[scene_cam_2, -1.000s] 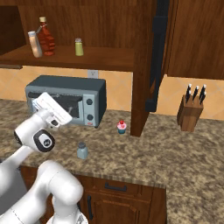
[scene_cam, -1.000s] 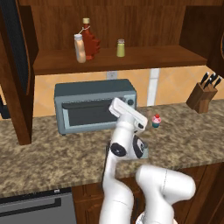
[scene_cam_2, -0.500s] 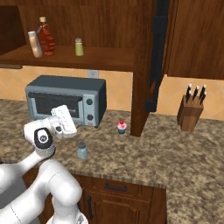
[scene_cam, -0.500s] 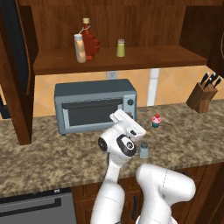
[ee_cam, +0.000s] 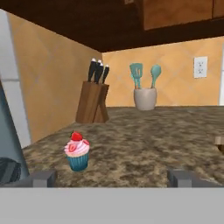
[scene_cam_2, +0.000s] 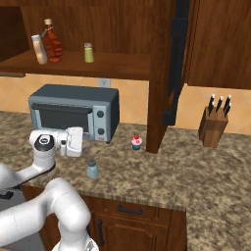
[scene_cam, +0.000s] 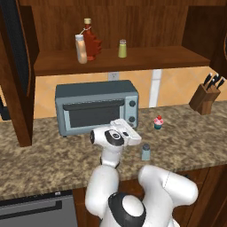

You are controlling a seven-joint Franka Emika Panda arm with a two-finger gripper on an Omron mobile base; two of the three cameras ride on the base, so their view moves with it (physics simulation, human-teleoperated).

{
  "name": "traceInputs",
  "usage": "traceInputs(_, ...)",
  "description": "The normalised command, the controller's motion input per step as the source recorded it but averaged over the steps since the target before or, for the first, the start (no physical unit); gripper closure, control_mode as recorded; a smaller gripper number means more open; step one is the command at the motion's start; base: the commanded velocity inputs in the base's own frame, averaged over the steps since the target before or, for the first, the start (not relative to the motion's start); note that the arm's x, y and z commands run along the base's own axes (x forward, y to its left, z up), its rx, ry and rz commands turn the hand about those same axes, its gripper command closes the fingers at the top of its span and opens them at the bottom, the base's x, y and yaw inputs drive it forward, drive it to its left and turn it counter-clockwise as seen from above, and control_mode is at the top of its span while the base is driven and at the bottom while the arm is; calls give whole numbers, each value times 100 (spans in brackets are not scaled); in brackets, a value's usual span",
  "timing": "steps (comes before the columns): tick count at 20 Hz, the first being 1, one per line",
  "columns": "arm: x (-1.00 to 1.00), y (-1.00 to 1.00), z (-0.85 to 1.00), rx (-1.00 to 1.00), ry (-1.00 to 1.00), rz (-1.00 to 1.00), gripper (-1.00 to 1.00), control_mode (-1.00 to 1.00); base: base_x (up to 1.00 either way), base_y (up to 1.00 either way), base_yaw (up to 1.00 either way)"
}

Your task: Put the shaker and condiment bottle from the counter next to their counterparts in the cabinet.

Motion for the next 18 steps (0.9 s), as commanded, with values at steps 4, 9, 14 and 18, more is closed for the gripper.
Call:
traceInputs(4, -2, 0, -49, 0, 19, -7, -100, -100, 0, 0, 0)
traceInputs(9, -36, 0, -24, 0, 3, -6, -100, -100, 0, 0, 0)
traceInputs(14, -61, 0, -5, 4, 0, -17, -100, -100, 0, 0, 0)
traceInputs(18, -51, 0, 11, 15, 0, -21, -100, -100, 0, 0, 0)
